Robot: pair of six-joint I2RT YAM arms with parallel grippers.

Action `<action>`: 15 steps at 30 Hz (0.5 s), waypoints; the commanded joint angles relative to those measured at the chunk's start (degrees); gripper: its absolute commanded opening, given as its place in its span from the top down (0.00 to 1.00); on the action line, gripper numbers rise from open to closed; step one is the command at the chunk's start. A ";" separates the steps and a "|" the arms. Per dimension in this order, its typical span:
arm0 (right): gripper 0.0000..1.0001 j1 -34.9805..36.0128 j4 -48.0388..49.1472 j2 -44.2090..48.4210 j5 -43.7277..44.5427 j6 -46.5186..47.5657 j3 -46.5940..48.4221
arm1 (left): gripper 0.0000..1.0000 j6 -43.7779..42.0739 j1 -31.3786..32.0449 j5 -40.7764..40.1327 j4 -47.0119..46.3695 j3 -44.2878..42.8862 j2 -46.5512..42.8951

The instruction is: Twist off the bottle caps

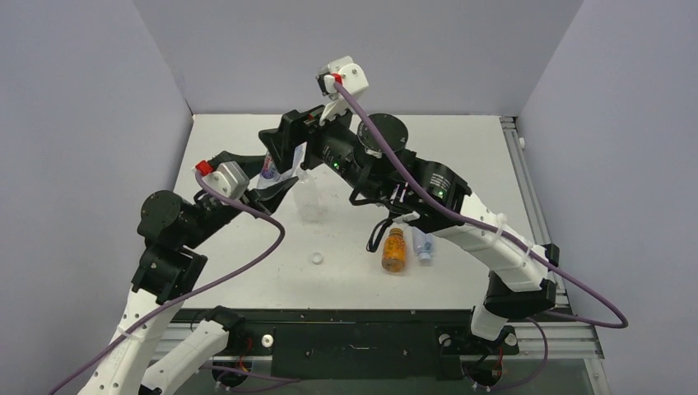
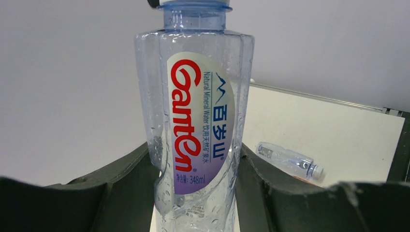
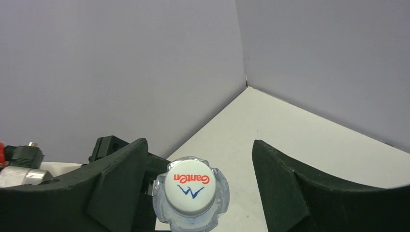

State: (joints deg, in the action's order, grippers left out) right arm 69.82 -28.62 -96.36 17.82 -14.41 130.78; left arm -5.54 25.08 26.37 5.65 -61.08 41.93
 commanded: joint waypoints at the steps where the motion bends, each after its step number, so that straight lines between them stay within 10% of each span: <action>1: 0.30 0.00 0.15 0.56 0.31 -1.30 1.08 | 1.00 -1.27 0.06 -1.89 -1.12 -0.26 -0.82; 10: 0.96 -1.01 2.81 2.56 -2.73 -2.32 -1.61 | 1.00 1.68 0.06 -1.17 -0.80 -0.94 -0.58; 15: 1.00 -2.83 7.11 6.71 -14.20 -0.27 -7.48 | 1.00 8.19 0.06 3.15 -1.49 -2.12 0.41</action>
State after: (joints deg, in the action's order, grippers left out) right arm 68.45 -26.87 -95.07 13.72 -16.23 126.17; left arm -3.97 25.10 26.39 6.37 -61.08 41.93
